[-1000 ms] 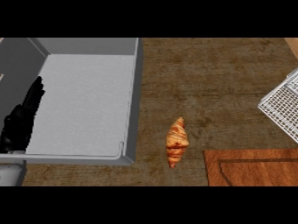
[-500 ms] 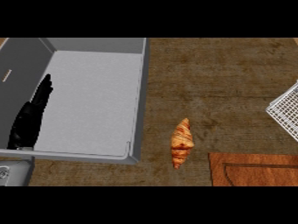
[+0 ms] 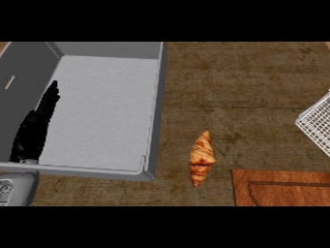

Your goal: Pick the squash from the cutting board and place it in the tiered basket

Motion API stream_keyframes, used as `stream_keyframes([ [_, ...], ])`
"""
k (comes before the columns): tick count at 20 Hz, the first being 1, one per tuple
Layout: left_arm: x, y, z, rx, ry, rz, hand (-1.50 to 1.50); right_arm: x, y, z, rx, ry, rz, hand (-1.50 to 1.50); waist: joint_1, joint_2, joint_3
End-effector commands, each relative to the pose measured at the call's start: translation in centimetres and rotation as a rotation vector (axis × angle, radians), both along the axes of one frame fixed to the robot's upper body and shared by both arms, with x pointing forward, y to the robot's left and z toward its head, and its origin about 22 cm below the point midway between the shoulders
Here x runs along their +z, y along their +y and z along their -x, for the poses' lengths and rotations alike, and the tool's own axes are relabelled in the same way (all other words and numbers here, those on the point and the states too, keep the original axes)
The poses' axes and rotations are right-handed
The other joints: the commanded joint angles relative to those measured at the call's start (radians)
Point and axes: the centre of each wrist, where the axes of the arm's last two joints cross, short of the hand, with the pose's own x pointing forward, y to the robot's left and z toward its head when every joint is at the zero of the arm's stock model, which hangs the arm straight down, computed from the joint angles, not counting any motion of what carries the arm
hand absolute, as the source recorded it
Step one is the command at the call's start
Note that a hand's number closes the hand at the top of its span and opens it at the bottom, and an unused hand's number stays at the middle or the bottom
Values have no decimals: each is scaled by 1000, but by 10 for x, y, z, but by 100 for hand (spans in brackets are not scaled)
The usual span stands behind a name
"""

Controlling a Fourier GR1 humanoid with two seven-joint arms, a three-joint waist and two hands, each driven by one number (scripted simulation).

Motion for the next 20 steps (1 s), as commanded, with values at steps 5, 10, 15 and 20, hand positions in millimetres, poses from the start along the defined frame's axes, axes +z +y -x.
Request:
stream_keyframes([
  [5,3,-18,-6,-7,-18,14,0,-27,-28,-37,74,140,-33,150,7,5,-1],
  [10,13,12,-2,-8,-6,10,0,-47,-35,-39,24,335,-114,150,7,4,-1],
  [15,-6,-10,8,-23,-2,-5,0,-63,-41,-53,11,403,-154,-150,15,7,0],
  [20,8,4,2,-14,-4,-4,0,-87,-53,-48,54,348,-377,-150,-3,2,0],
])
